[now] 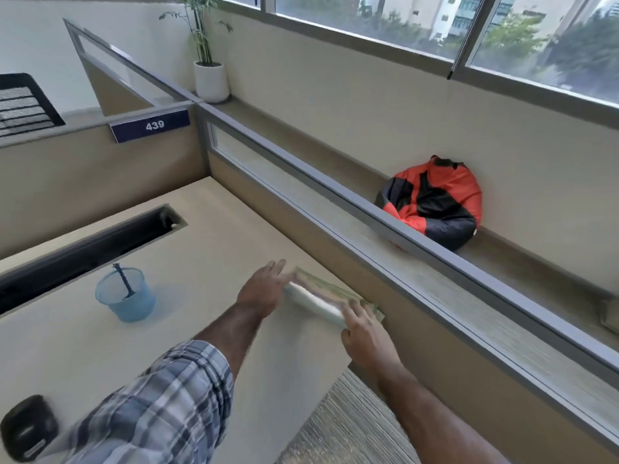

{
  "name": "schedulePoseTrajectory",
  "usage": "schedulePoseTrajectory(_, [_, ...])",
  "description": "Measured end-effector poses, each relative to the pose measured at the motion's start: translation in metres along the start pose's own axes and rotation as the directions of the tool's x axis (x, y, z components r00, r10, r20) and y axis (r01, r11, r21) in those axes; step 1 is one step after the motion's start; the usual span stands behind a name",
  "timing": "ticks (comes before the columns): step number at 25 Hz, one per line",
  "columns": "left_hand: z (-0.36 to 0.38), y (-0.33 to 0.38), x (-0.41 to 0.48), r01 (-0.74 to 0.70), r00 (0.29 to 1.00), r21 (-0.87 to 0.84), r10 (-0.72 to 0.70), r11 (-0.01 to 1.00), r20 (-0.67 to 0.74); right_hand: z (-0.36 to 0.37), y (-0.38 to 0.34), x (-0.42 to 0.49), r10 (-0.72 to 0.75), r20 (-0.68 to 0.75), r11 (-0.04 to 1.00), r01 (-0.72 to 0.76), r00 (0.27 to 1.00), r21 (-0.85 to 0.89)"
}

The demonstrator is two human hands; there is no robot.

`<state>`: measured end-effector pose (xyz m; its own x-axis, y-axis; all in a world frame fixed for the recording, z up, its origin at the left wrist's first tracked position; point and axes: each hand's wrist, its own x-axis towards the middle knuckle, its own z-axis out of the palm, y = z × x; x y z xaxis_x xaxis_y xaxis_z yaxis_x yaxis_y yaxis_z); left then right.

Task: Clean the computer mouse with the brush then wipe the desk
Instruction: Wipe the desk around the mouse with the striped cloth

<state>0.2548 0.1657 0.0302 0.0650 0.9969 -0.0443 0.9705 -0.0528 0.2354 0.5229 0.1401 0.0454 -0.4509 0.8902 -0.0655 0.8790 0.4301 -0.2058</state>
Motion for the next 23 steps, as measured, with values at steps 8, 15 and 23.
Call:
schedulePoseTrajectory(8, [0.014, 0.026, 0.013, 0.170, 0.982, 0.280, -0.139, 0.945, -0.128, 0.026, -0.004, 0.022, 0.010, 0.081, 0.999, -0.008, 0.997, -0.035])
schedulePoseTrajectory(15, [0.049, 0.017, 0.023, -0.121, 0.986, 0.061, 0.113, 0.991, 0.121, 0.058, -0.011, 0.043, 0.055, 0.174, 0.996, -0.067, 0.983, 0.065])
schedulePoseTrajectory(23, [0.075, 0.009, 0.003, -0.033, 0.992, 0.031, 0.029, 0.999, 0.123, 0.074, -0.003, 0.037, -0.048, 0.189, 0.999, 0.051, 0.981, -0.012])
